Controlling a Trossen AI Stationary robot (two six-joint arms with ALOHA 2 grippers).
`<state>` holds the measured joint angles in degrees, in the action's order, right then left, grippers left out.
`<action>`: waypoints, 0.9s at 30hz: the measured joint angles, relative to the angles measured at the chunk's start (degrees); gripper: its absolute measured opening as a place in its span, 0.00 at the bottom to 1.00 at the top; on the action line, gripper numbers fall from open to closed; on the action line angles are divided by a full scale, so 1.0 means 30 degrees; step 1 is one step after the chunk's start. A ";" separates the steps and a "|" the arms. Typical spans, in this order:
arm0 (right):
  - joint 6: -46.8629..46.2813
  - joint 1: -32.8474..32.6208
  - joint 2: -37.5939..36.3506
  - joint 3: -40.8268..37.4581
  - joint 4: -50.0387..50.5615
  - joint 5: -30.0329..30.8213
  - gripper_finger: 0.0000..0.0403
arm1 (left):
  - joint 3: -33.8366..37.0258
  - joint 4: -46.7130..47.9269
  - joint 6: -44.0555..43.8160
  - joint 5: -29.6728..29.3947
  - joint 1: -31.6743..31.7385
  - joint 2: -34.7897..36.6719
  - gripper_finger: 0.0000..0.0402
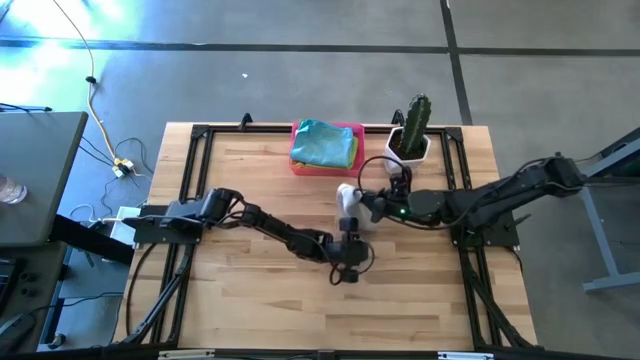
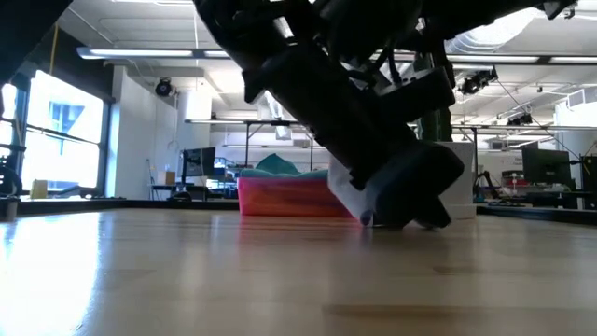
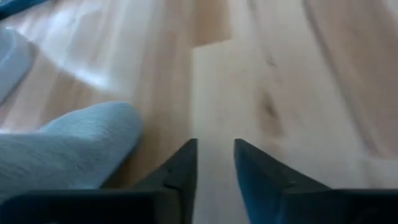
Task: Fold microfiber towels
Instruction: Fold the gray microfiber cloth on the table
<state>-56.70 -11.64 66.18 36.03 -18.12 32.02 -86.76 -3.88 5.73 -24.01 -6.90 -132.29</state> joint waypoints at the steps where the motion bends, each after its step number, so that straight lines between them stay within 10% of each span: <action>1: 0.0382 0.0000 0.0160 0.0214 0.0102 0.0087 0.00 | -0.0007 0.0152 -0.0034 0.0033 -0.0166 0.0000 0.21; 7: 0.0905 0.0000 0.0183 0.0216 0.0516 0.0833 0.00 | 0.0000 0.1180 -0.0075 0.0367 -0.1526 0.0015 0.02; 27: 0.5008 -0.0009 0.0224 0.0190 0.8122 -0.3424 0.00 | 0.0006 0.9696 -0.1669 0.2179 -0.4485 0.2248 0.00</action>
<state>-41.68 -11.67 66.85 36.60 6.25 21.75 -86.74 25.21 0.72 -17.47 -20.36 -125.55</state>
